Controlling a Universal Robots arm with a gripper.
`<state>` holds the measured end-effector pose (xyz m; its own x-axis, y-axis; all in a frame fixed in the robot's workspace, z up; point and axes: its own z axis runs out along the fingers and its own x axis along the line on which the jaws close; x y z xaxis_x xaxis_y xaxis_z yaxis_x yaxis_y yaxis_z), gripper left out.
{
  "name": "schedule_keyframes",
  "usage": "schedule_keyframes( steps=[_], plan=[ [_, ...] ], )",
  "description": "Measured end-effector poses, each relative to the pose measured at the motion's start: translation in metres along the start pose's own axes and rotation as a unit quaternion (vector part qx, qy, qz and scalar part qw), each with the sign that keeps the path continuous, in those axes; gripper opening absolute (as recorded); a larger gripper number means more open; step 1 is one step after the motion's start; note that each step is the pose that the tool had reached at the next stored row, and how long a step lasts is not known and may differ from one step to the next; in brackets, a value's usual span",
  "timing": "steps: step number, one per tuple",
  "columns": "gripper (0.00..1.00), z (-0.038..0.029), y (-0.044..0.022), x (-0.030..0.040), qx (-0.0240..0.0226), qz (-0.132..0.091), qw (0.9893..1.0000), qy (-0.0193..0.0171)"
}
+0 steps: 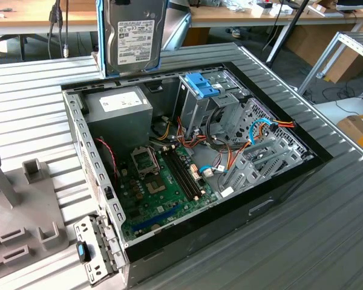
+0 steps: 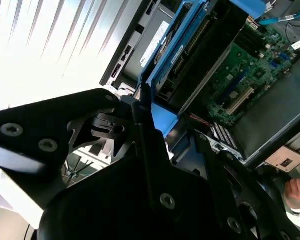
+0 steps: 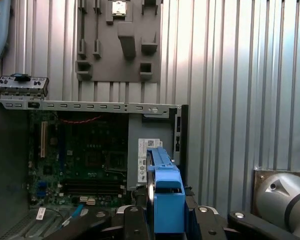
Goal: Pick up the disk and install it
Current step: 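Pick up the disk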
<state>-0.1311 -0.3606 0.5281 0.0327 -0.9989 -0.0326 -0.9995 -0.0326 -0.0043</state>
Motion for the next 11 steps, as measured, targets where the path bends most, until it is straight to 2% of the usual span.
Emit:
schedule_keyframes(
  steps=[3, 8, 11],
  plan=[
    [0.37, 0.0001, -0.009, -0.0006, 0.0, 0.0, 1.0, 0.0],
    [0.37, 0.0001, -0.0098, -0.0002, 0.0, -0.001, 1.0, 0.0],
    [0.37, 0.0, -0.0112, 0.0033, 0.0, -0.001, 1.0, 0.0]
  ],
)
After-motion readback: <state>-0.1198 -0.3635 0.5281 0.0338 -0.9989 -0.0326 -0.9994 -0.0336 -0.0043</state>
